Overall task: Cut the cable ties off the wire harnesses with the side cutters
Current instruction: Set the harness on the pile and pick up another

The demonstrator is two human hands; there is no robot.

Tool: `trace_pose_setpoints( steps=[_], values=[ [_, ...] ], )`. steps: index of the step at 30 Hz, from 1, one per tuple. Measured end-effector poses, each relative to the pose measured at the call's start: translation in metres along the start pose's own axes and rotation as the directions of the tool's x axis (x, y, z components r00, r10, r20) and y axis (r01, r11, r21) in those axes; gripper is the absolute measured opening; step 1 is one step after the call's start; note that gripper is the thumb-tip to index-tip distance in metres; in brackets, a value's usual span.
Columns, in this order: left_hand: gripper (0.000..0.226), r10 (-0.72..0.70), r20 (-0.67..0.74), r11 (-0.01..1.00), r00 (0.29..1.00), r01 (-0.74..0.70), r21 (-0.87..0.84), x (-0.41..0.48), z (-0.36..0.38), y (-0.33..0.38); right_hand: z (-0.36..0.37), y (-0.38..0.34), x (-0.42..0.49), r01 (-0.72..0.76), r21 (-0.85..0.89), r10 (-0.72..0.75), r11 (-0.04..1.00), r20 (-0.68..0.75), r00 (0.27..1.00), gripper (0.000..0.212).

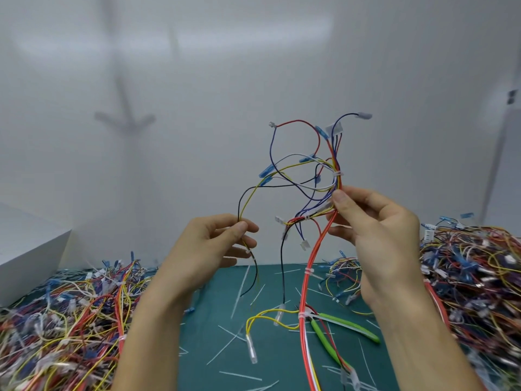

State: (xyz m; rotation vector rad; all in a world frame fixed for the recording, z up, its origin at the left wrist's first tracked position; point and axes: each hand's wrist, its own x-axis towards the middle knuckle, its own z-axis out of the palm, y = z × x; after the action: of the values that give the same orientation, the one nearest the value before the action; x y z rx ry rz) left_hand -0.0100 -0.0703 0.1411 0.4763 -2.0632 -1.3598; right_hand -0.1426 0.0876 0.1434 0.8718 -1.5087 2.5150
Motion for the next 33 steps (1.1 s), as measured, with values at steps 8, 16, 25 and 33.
trace_pose_setpoints(
  steps=[8,16,25,33],
  values=[
    [0.015,0.034,-0.059,0.998,0.998,-0.031,0.056,0.0,0.003,0.002,0.004,0.001,-0.004,0.0,-0.041,0.002,0.999,0.043,0.999,0.013],
    [0.021,0.171,-0.366,0.982,0.915,-0.19,-0.017,-0.003,0.01,0.018,0.011,0.005,-0.008,-0.034,-0.033,0.037,0.999,0.089,0.995,0.012],
    [0.018,0.226,0.027,0.949,0.974,-0.226,0.222,-0.008,0.016,0.021,0.018,0.006,-0.013,-0.043,-0.036,0.047,0.998,0.131,0.99,0.015],
    [0.011,0.282,0.048,0.94,0.958,-0.286,0.184,-0.004,0.016,0.017,0.016,0.007,-0.014,-0.092,-0.056,0.1,0.994,0.164,0.981,0.008]
  ],
)
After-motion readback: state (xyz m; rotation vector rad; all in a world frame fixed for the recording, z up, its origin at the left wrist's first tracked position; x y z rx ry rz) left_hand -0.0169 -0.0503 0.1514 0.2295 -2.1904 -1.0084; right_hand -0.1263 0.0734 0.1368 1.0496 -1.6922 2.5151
